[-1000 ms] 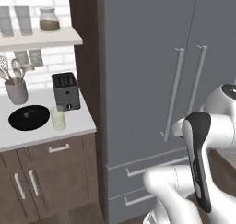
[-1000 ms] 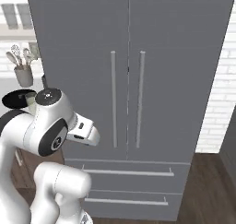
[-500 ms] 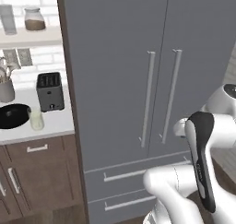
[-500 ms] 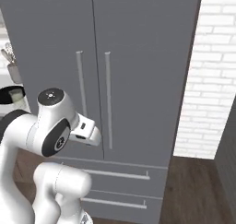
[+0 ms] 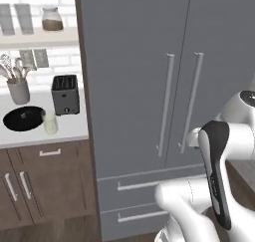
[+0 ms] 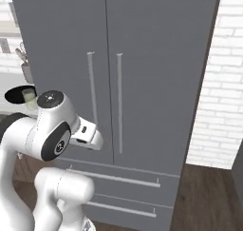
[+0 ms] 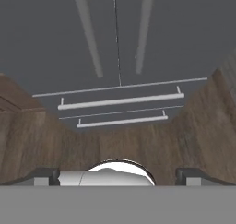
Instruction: Grab a lemon wedge from the fridge and one ice cube from the ice bowl, and put them in the glass of lemonade.
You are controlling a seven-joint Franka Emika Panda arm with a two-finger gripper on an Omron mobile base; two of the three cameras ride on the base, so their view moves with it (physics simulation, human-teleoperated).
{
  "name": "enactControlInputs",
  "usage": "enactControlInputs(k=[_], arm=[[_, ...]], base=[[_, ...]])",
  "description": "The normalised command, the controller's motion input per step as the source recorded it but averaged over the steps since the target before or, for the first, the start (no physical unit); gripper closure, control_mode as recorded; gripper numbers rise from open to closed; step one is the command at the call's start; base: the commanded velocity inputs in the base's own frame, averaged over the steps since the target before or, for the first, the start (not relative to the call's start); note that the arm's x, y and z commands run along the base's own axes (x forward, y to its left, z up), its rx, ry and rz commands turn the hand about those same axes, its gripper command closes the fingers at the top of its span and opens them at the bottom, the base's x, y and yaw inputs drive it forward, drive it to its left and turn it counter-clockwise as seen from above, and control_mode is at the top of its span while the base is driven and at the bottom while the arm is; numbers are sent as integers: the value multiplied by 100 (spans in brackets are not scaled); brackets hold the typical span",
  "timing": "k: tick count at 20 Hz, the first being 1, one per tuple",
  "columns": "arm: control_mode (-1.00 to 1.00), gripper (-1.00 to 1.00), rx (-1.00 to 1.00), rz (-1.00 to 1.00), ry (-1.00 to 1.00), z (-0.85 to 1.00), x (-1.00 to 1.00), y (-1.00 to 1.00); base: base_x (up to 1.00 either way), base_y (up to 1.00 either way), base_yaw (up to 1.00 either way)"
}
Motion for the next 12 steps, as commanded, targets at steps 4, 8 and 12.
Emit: enactControlInputs(k=[4, 8, 12], arm=[[100, -100, 0, 0, 0, 0, 0, 0], [100, -100, 0, 0, 0, 0, 0, 0], [100, -100, 0, 0, 0, 0, 0, 0]], base=[[-65, 0, 6], [-68, -3, 0], [-42, -1, 0]])
